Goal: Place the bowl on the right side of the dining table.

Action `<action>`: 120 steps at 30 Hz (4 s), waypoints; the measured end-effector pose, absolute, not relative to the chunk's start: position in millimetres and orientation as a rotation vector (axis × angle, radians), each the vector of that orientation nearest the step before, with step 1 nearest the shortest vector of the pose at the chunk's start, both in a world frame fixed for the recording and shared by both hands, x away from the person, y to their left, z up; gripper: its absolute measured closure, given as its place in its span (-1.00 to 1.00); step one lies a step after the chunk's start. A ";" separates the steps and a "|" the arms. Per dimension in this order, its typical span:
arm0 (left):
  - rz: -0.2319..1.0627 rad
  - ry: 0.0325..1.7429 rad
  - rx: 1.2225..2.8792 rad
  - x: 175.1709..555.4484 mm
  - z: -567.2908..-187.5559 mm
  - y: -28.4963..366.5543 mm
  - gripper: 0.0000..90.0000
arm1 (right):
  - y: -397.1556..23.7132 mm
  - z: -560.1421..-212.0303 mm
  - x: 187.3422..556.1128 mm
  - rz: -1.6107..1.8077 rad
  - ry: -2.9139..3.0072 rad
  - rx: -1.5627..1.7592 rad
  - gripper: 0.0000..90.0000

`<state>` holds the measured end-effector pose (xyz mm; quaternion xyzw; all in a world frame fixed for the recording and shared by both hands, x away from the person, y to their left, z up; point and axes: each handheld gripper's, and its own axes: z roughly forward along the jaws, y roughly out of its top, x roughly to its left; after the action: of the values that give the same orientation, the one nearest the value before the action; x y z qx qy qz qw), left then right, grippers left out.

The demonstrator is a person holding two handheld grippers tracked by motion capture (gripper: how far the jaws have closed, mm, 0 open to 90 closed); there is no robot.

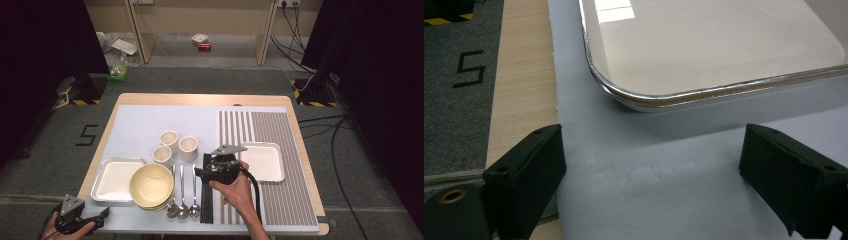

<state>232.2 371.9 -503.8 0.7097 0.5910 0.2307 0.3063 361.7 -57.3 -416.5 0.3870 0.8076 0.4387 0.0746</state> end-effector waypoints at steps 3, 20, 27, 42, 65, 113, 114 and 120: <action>0.608 1.561 1.876 231.9 -504.0 372.1 -0.78 | -56.2 -416.6 361.5 1.318 2.423 1.154 -0.24; 0.621 1.558 1.870 230.9 -504.8 372.1 -0.78 | -37.4 -411.7 360.6 1.366 2.447 1.124 -0.21; 0.621 1.558 1.869 230.9 -504.8 372.1 -0.78 | -26.4 -408.3 358.8 1.397 2.461 1.097 -0.17; 0.624 1.557 1.871 230.7 -505.0 372.3 -0.78 | -4.4 -401.9 357.6 1.442 2.504 1.035 -0.04; 0.624 1.556 1.871 230.7 -505.0 372.3 -0.78 | 25.5 -406.2 362.5 1.389 2.577 0.947 0.32; 0.647 1.548 1.935 221.2 -486.5 365.9 -0.66 | 60.8 -410.8 357.1 1.233 2.574 0.655 0.86; 0.651 1.547 1.925 219.6 -483.3 364.6 -0.66 | 61.1 -410.5 356.8 1.232 2.571 0.651 0.86; 0.613 1.468 1.921 212.1 -464.9 350.2 -0.66 | 63.5 -406.0 352.9 1.207 2.552 0.624 0.85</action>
<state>212.1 350.2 -464.9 0.7301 0.5581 0.2331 0.3179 352.9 63.5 -406.0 0.2141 0.8758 0.4141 0.1252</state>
